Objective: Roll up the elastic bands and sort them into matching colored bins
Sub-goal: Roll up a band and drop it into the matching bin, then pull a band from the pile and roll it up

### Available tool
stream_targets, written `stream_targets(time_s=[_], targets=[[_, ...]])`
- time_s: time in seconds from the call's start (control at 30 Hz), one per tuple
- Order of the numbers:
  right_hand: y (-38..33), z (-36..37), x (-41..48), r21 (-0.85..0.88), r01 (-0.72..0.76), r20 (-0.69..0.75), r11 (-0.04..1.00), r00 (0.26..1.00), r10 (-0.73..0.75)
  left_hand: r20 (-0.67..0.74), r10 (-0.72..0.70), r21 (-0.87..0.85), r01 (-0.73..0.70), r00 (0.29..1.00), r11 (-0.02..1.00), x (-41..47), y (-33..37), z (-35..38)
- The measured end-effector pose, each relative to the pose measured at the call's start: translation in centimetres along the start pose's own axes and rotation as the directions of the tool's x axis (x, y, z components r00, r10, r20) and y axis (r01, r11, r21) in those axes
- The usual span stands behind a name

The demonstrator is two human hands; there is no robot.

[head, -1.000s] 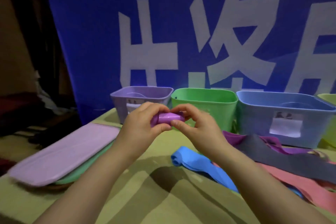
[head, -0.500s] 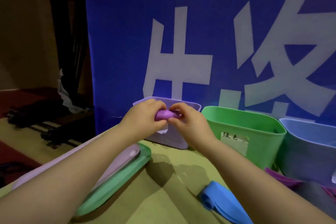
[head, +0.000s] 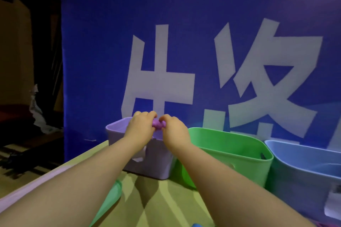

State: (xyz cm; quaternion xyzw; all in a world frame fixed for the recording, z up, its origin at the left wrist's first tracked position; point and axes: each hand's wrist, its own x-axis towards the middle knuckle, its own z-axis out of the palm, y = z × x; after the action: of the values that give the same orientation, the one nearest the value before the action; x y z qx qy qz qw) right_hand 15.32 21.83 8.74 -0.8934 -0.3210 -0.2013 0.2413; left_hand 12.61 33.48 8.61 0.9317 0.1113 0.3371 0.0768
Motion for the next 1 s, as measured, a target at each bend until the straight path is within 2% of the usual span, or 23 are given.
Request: stream_targets(time_s=[0.1, 0.17, 0.43, 0.63, 0.73, 0.87, 1.0], targets=[[0.4, 0.2, -0.4, -0.088, 0.014, 0.136, 0.996, 0.991, -0.002, 0.115, -0.08, -0.026, 0.084, 0.99, 0.996, -0.5, 0.1, 2.0], [0.7, 0.2, -1.0, -0.104, 0.039, 0.164, 0.994, 0.986, -0.022, 0.09, -0.113, -0.029, 0.116, 0.99, 0.993, -1.6, -0.1, 2.3], [1.5, -4.7, -5.6, 0.025, 0.045, -0.003, 0.999, 0.999, -0.045, -0.121, 0.09, -0.17, -0.11, 0.989, 0.979, -4.9, 4.3, -2.5], [3.3, -12.4, -16.0, 0.039, 0.059, -0.183, 0.997, 0.982, -0.051, -0.3, 0.301, -0.304, -0.389, 0.905, 0.869, -11.8, 12.9, -6.5], [4.5, -15.5, -21.6, 0.077, 0.028, -0.212, 0.997, 0.977, -0.011, -0.355, 0.305, -0.355, -0.429, 0.884, 0.831, -15.7, 16.9, -7.2], [6.8, -18.3, -26.9, 0.05, -0.004, -0.213, 0.999, 0.977, 0.015, -0.351, 0.297, -0.434, -0.435, 0.888, 0.789, -19.4, 21.8, -7.0], [10.8, -19.4, -30.6, -0.013, -0.115, -0.22, 0.993, 0.969, 0.11, -0.231, 0.328, -0.488, -0.401, 0.916, 0.775, -21.8, 26.8, -5.2]])
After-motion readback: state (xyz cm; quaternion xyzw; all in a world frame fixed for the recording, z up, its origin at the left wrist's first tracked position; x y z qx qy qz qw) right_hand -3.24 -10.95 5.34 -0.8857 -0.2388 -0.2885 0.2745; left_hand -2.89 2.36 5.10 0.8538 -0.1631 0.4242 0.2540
